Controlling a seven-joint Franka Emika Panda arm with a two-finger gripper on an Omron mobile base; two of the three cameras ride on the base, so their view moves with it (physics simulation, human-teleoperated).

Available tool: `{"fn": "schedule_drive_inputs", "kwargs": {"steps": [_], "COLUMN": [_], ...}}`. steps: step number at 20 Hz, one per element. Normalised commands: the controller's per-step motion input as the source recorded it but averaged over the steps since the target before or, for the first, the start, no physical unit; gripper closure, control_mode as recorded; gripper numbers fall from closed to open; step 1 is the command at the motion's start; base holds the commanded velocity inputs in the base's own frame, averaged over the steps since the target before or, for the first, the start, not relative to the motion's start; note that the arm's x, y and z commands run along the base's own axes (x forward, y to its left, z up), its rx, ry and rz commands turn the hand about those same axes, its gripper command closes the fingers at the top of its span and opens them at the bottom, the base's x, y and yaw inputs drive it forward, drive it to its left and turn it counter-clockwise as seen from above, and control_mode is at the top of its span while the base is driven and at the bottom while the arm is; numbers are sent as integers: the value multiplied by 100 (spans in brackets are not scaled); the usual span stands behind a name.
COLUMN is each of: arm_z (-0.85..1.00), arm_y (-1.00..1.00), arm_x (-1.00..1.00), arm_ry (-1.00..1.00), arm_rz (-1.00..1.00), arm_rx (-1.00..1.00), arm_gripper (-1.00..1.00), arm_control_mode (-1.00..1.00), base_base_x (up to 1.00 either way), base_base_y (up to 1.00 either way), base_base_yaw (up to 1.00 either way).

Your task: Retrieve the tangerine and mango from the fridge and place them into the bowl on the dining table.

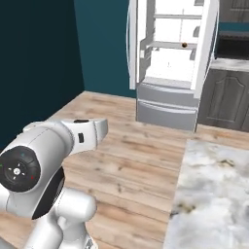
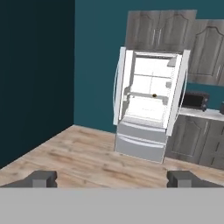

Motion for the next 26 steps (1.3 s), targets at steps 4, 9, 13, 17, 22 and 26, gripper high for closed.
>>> {"fn": "schedule_drive_inputs", "kwargs": {"steps": [4,9,13,17,22,26], "arm_z": [0,0,0,0,0,0], "arm_y": [0,0,0,0,0,0], "arm_x": [0,0,0,0,0,0], "arm_ry": [0,0,0,0,0,0], "arm_rz": [0,0,0,0,0,0], "arm_rx": [0,0,0,0,0,0], "arm_gripper": [-100,-100,-100,-100,-100,-100], "arm_control_mode": [100,100,100,100,100,100], "base_base_x": [100,95,82,97,100,98], "base_base_y": [0,12,33,38,26,9], "base_base_yaw": [-12,-21,-25,-17,-8,-4]}}
